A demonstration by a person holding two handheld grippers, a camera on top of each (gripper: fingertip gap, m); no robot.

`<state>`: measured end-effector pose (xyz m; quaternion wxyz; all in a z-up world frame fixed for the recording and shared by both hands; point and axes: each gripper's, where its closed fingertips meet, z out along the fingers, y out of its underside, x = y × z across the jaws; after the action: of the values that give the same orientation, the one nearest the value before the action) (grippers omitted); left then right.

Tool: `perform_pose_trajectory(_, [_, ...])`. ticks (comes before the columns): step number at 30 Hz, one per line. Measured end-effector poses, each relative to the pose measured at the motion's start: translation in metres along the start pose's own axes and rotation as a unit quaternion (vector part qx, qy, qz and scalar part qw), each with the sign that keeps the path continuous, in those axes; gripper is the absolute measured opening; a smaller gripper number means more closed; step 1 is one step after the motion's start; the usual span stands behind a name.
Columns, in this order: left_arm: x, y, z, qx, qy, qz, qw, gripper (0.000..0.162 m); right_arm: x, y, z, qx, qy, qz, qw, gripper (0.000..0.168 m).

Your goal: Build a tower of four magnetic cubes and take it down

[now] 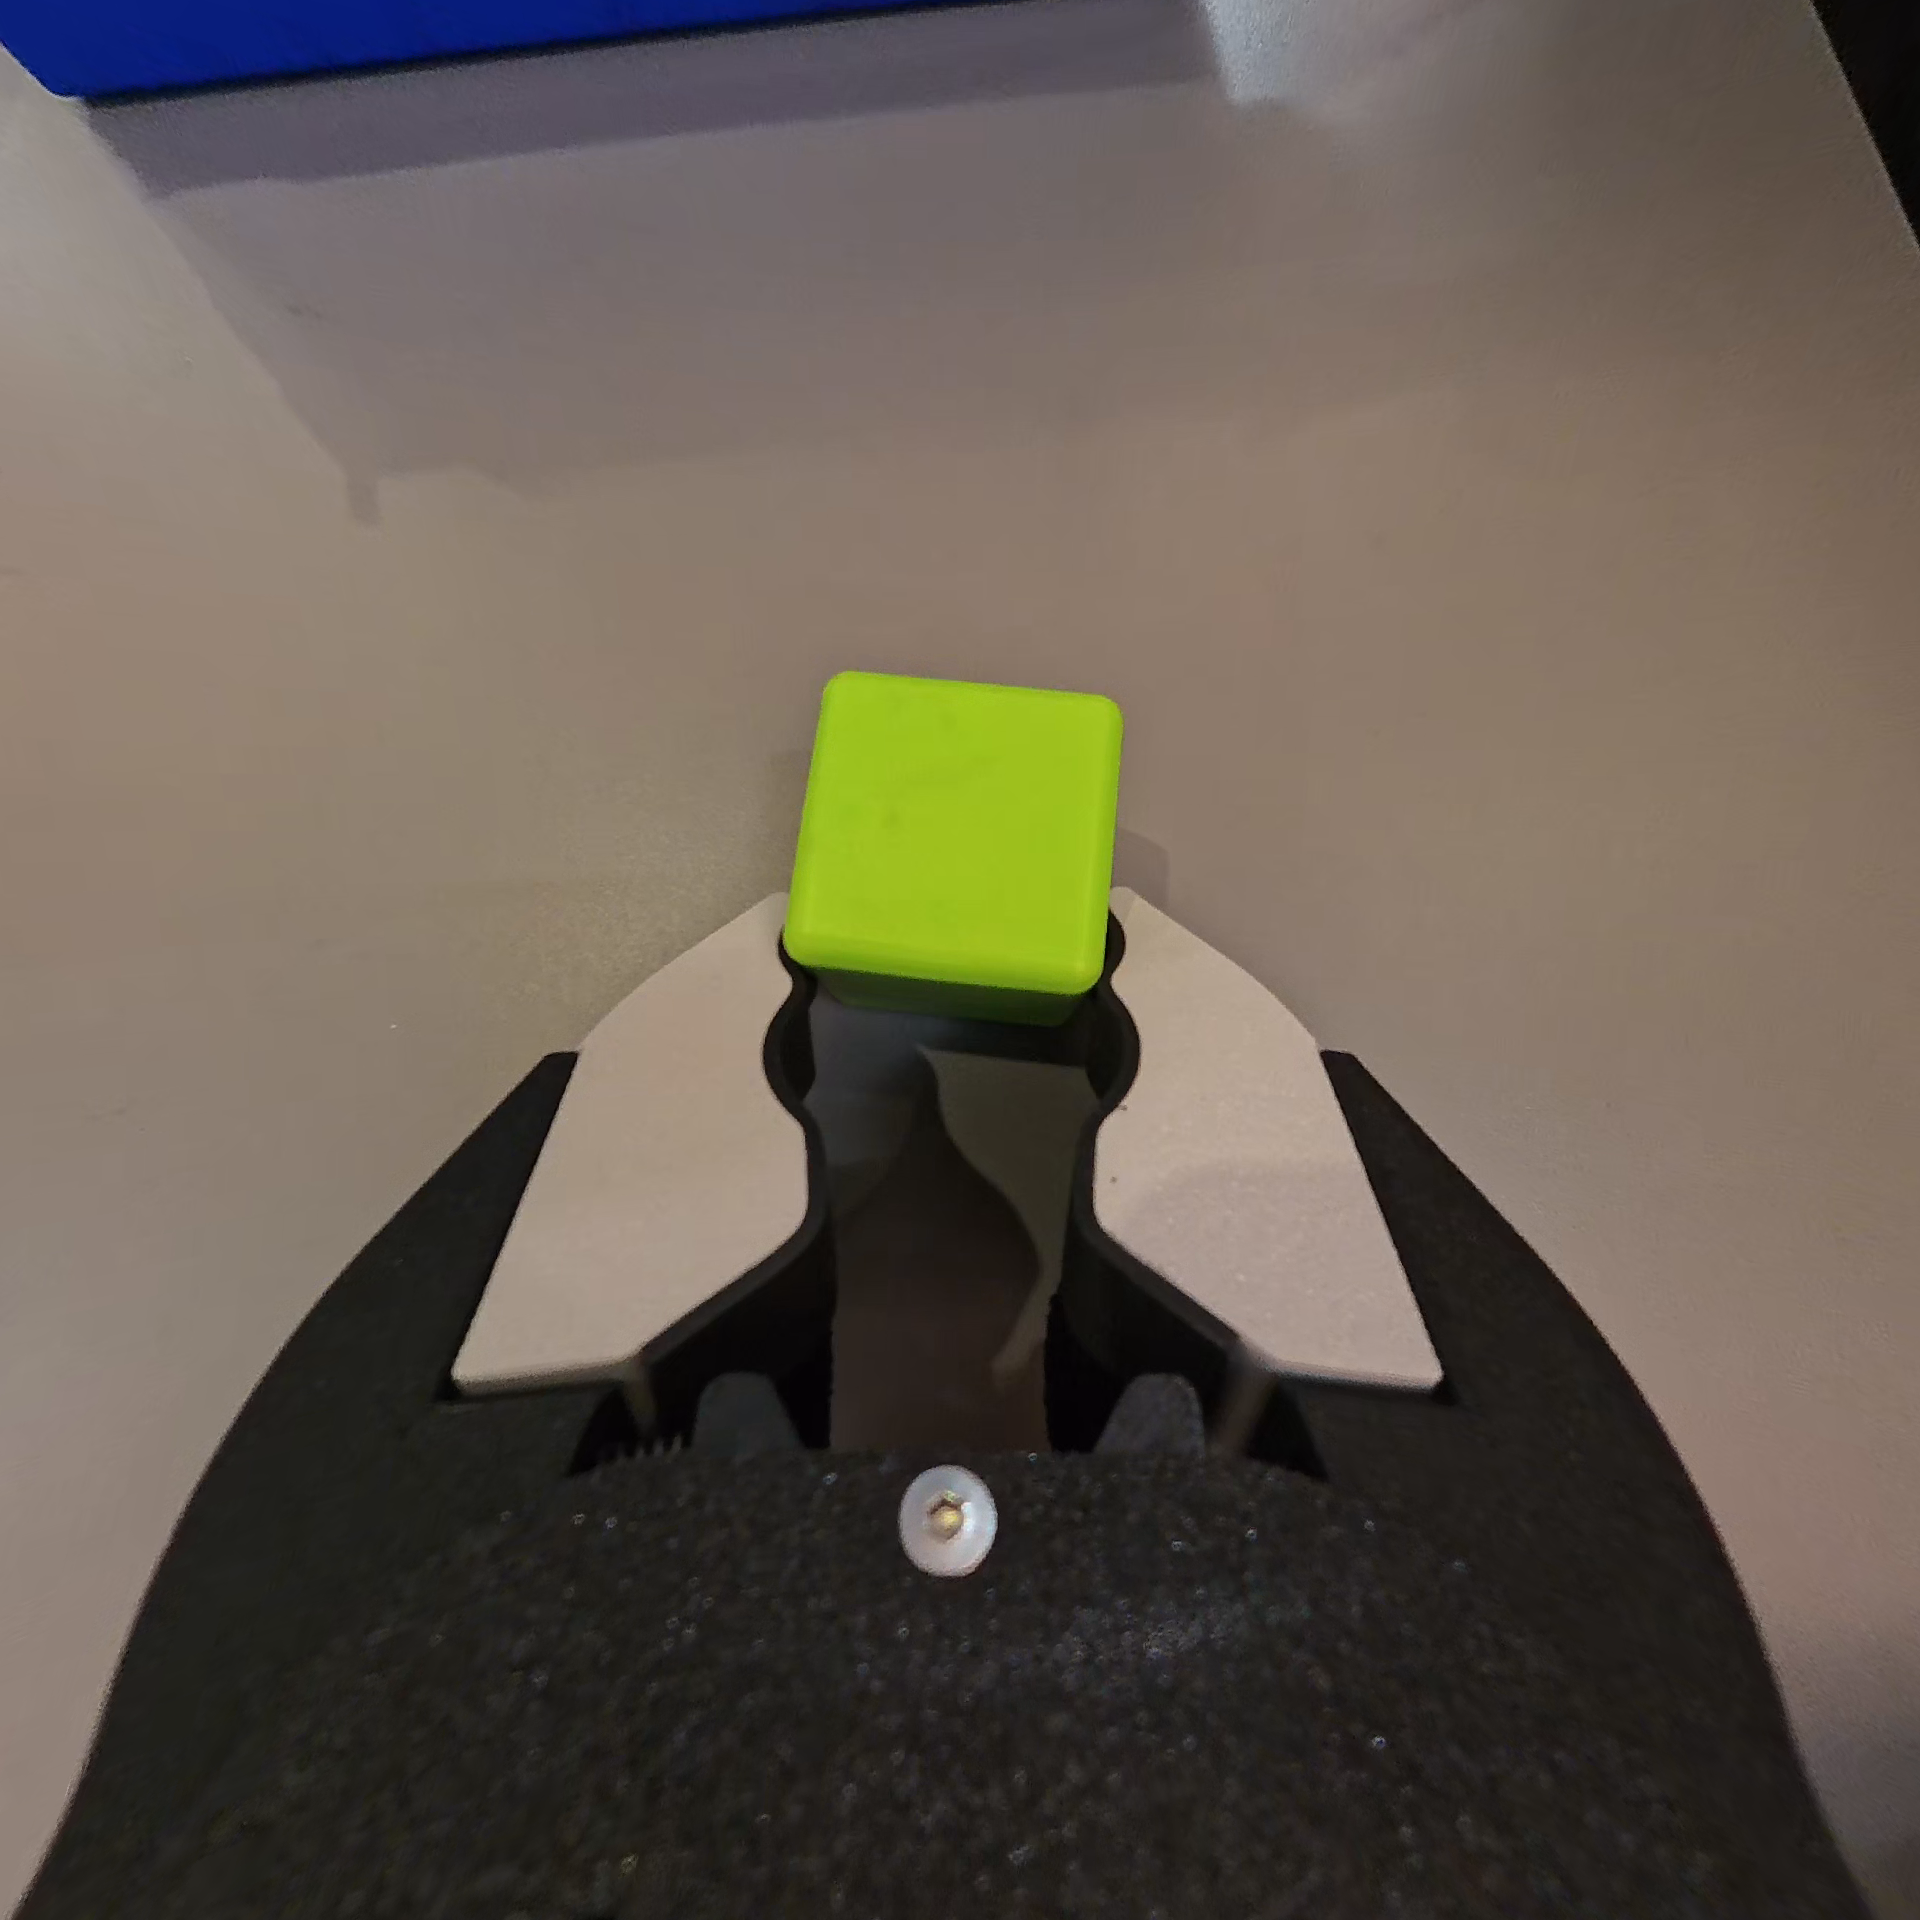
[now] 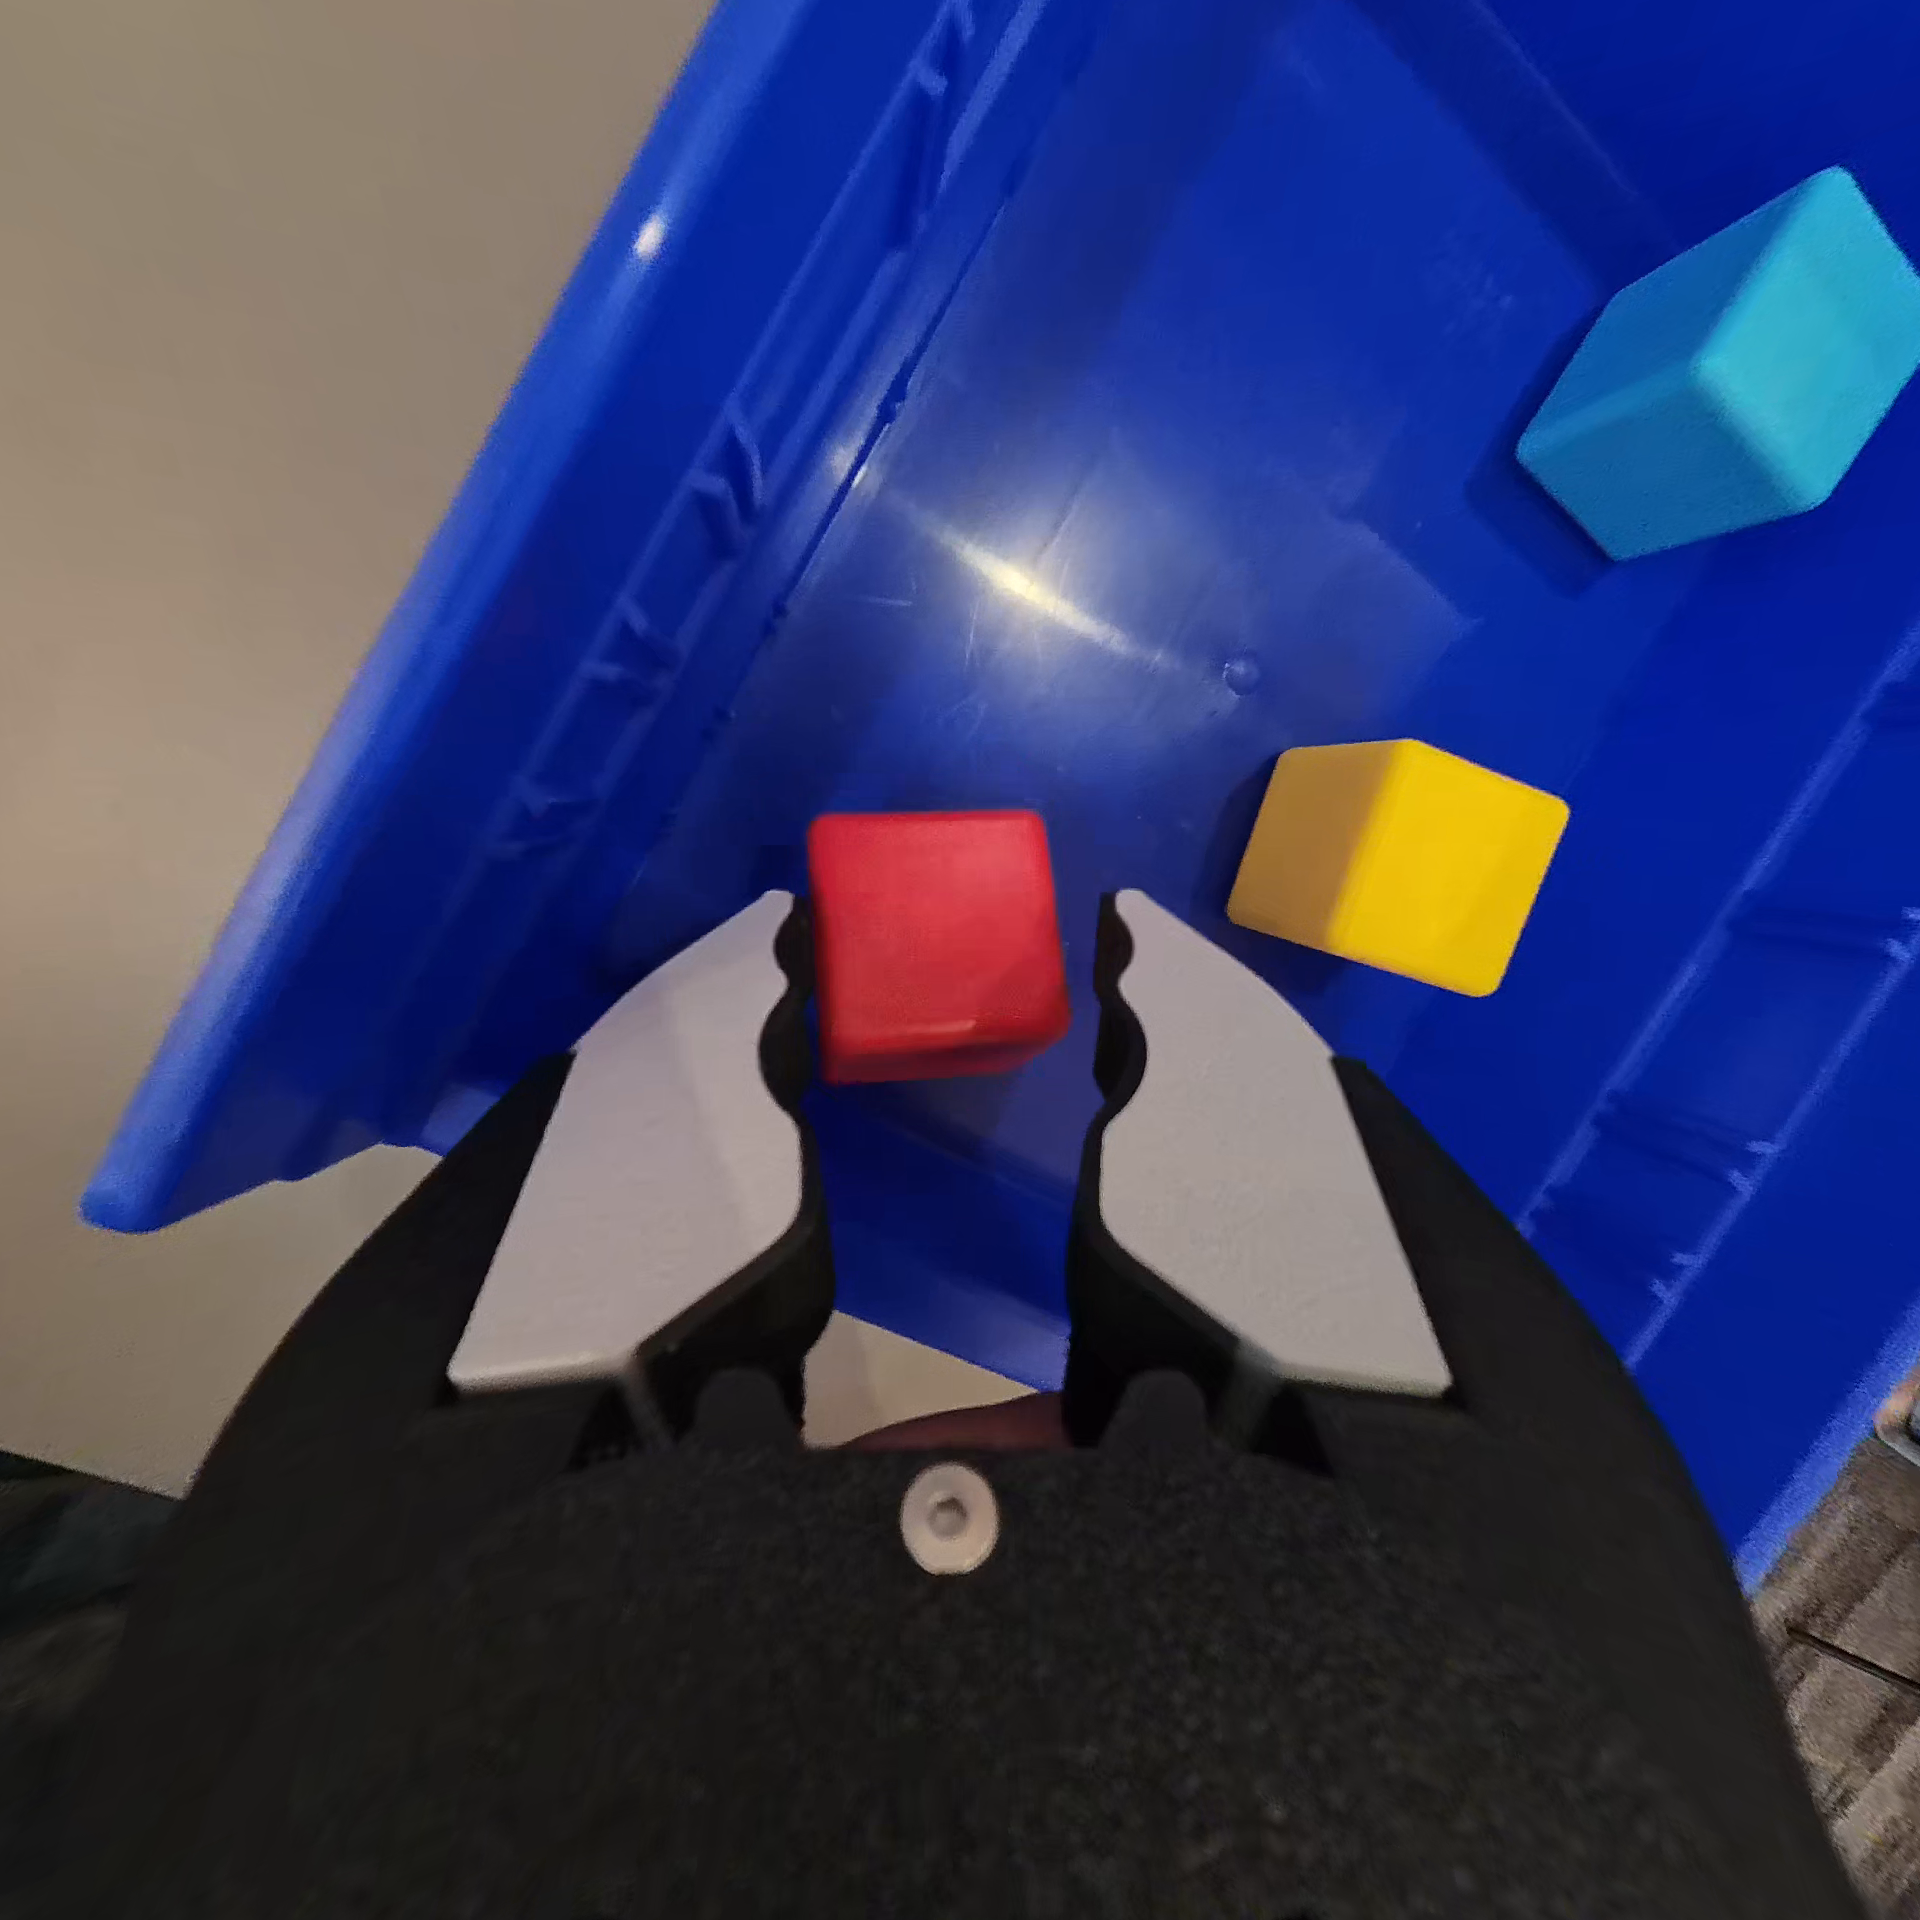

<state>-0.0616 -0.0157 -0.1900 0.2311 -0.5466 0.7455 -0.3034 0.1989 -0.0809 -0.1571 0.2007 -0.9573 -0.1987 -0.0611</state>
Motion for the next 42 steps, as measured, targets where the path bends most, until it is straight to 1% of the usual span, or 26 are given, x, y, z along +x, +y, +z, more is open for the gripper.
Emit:
perform_pose_trajectory(2, [0.000,0.000,0.000,0.000,0.000,0.000,1.000,0.050,0.006,-0.001,-0.010,0.008,0.020,0.001,1.000,0.055])
perform_pose_trajectory(4, [0.000,0.000,0.000,0.000,0.000,0.000,1.000,0.050,0.016,-0.008,-0.042,0.046,0.063,0.004,0.997,0.056])
perform_pose_trajectory(6, [0.000,0.000,0.000,0.000,-0.001,-0.001,1.000,0.050,0.024,-0.024,-0.096,0.129,0.116,0.014,0.985,0.054])
perform_pose_trajectory(9, [0.000,0.000,0.000,0.000,-0.001,-0.001,1.000,0.050,0.007,-0.045,-0.183,0.298,0.137,0.030,0.944,0.048])
perform_pose_trajectory(10, [0.000,0.000,0.000,0.000,-0.001,-0.001,1.000,0.050,-0.011,-0.051,-0.203,0.354,0.118,0.025,0.927,0.047])
perform_pose_trajectory(11, [0.000,0.000,0.000,0.000,-0.002,-0.003,1.000,0.050,-0.037,-0.056,-0.216,0.411,0.077,0.023,0.908,0.048])
perform_pose_trajectory(13, [-0.001,0.000,0.000,0.000,-0.005,-0.007,1.000,0.050,-0.106,-0.057,-0.216,0.488,-0.065,0.024,0.870,0.049])
perform_pose_trajectory(16, [-0.001,0.000,0.000,-0.001,-0.009,-0.011,1.000,0.050,-0.201,-0.038,-0.177,0.523,-0.261,0.090,0.806,0.048])
perform_pose_trajectory(18, [-0.001,-0.001,0.000,0.000,-0.011,-0.009,1.000,0.050,-0.239,-0.018,-0.140,0.520,-0.329,0.166,0.770,0.045])
perform_pose_trajectory(19, [-0.001,-0.001,0.000,0.000,-0.014,-0.007,1.000,0.050,-0.252,-0.012,-0.133,0.507,-0.353,0.189,0.763,0.047])
perform_pose_trajectory(20, [-0.001,-0.001,0.000,0.001,-0.018,-0.009,1.000,0.050,-0.267,-0.009,-0.137,0.489,-0.374,0.166,0.771,0.054])
perform_pose_trajectory(21, [-0.001,-0.001,-0.001,0.001,-0.022,-0.011,1.000,0.050,-0.273,-0.007,-0.146,0.501,-0.360,0.133,0.775,0.052])
perform_pose_trajectory(22, [-0.001,-0.001,-0.001,0.001,-0.027,-0.011,1.000,0.053,-0.270,-0.008,-0.148,0.520,-0.319,0.114,0.784,0.051])
perform_pose_trajectory(23, [-0.001,0.000,-0.002,0.002,-0.038,-0.014,0.999,0.061,-0.269,-0.007,-0.144,0.524,-0.287,0.093,0.796,0.049])
perform_pose_trajectory(24, [-0.001,0.002,-0.005,0.001,-0.052,-0.026,0.998,0.072,-0.270,-0.006,-0.135,0.510,-0.273,0.078,0.812,0.053])
perform_pose_trajectory(25, [0.002,0.004,-0.009,0.001,-0.062,-0.042,0.997,0.074,-0.272,-0.004,-0.122,0.485,-0.269,0.074,0.829,0.060])
perform_pose_trajectory(28, [0.007,0.003,-0.038,0.004,-0.123,-0.090,0.988,0.076,-0.272,-0.002,-0.099,0.448,-0.234,0.051,0.861,0.061])
perform_pose_trajectory(30, [0.022,-0.014,-0.065,0.061,-0.156,-0.138,0.976,0.070,-0.272,-0.005,-0.086,0.422,-0.202,0.013,0.884,0.061])
perform_pose_trajectory(31, [0.035,-0.026,-0.078,0.106,-0.162,-0.165,0.967,0.071,-0.271,-0.007,-0.079,0.400,-0.183,-0.013,0.898,0.062])
perform_pose_trajectory(32, [0.051,-0.036,-0.092,0.157,-0.165,-0.192,0.955,0.072,-0.269,-0.013,-0.076,0.386,-0.164,-0.040,0.907,0.062])
perform_pose_trajectory(34, [0.084,-0.048,-0.116,0.258,-0.175,-0.252,0.916,0.073,-0.263,-0.031,-0.078,0.365,-0.138,-0.095,0.916,0.057])
perform_pose_trajectory(35, [0.102,-0.046,-0.121,0.288,-0.174,-0.275,0.901,0.075,-0.257,-0.042,-0.079,0.351,-0.123,-0.124,0.920,0.055])
perform_pose_trajectory(37, [0.138,-0.034,-0.123,0.319,-0.176,-0.301,0.881,0.075,-0.242,-0.068,-0.076,0.300,-0.089,-0.187,0.931,0.056])
perform_pose_trajectory(38, [0.155,-0.030,-0.123,0.342,-0.171,-0.306,0.872,0.075,-0.236,-0.081,-0.071,0.267,-0.085,-0.214,0.936,0.061])
perform_pose_trajectory(41, [0.194,-0.031,-0.130,0.415,-0.153,-0.302,0.844,0.075,-0.226,-0.122,-0.049,0.178,-0.102,-0.271,0.940,0.062])
perform_pose_trajectory(42, [0.205,-0.033,-0.131,0.424,-0.147,-0.291,0.845,0.075,-0.222,-0.135,-0.038,0.149,-0.099,-0.287,0.941,0.061])
